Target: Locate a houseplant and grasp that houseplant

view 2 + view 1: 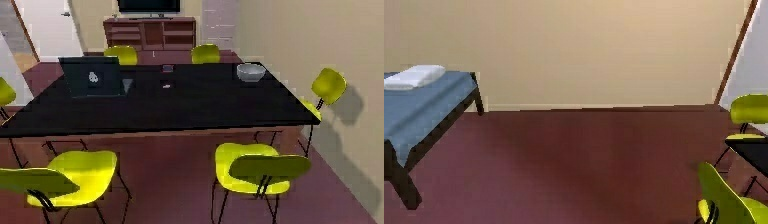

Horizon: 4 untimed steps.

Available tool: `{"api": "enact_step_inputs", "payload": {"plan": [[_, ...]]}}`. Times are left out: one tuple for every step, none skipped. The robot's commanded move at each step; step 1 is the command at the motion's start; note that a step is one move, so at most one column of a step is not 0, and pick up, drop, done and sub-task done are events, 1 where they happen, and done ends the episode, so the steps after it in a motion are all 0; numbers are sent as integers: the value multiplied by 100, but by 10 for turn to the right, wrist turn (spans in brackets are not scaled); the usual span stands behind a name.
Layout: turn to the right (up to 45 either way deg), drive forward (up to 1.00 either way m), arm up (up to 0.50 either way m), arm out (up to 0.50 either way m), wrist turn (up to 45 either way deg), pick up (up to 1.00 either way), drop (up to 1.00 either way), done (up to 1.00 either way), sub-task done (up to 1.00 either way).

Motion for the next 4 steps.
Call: {"api": "enact_step_inputs", "payload": {"plan": [[30, 0, 0, 0, 0, 0, 0, 0, 0], [0, 85, 0, 0, 0, 0, 0, 0, 0], [360, 0, 0, 0, 0, 0, 0, 0, 0], [0, 100, 0, 0, 0, 0, 0, 0, 0]]}}
